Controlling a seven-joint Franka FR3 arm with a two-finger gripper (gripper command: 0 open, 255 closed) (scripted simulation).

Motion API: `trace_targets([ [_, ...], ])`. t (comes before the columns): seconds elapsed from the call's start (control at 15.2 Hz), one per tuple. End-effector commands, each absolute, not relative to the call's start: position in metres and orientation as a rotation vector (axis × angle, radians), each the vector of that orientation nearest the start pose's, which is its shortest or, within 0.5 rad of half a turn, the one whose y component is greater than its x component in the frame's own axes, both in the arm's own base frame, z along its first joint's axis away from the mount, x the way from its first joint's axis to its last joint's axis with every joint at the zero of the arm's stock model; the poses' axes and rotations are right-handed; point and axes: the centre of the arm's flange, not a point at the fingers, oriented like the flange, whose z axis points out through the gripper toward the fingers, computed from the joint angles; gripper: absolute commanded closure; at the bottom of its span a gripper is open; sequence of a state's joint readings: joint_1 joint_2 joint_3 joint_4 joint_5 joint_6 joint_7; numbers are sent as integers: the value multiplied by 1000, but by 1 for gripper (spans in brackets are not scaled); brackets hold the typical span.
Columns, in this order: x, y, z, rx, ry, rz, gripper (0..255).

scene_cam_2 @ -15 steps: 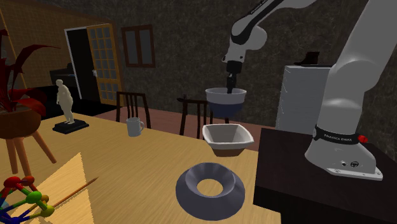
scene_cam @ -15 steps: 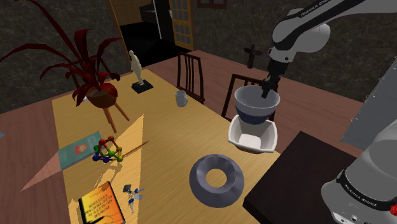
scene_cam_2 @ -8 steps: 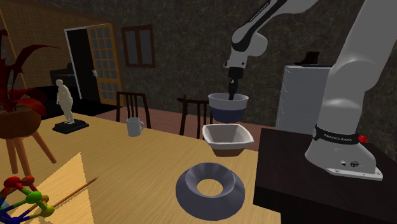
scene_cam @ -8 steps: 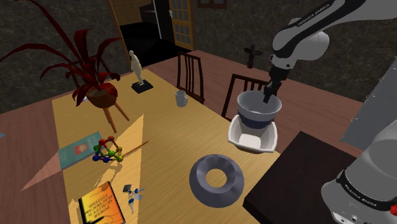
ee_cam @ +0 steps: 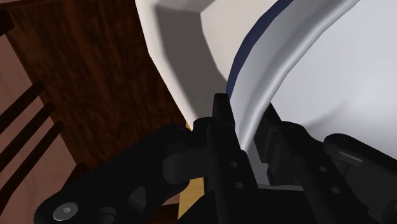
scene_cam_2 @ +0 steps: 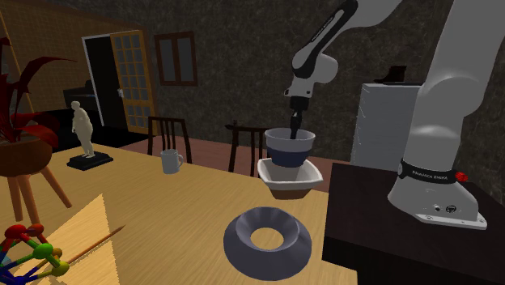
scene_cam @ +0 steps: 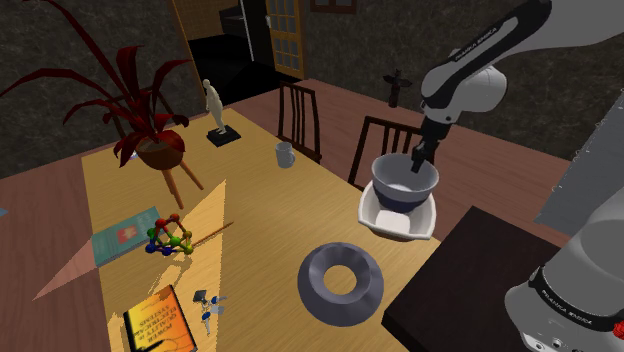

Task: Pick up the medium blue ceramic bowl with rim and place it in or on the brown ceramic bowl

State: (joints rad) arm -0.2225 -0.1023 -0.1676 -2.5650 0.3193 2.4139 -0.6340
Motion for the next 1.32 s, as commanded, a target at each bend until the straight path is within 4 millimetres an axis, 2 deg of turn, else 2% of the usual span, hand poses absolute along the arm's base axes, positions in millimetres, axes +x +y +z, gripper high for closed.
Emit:
trace_targets([
  [0.0, 406, -164, 287, -2921, 0, -96, 255],
  [0.2, 406, -164, 271, -2921, 0, -96, 255],
  [0.73, 406, -164, 270, -2921, 0, -96, 255],
  [0.79, 406, -164, 270, -2921, 0, -96, 0],
  [1.12, 406, -164, 270, -2921, 0, -95, 0],
  [1.25, 404, -170, 296, -2921, 0, -96, 0],
])
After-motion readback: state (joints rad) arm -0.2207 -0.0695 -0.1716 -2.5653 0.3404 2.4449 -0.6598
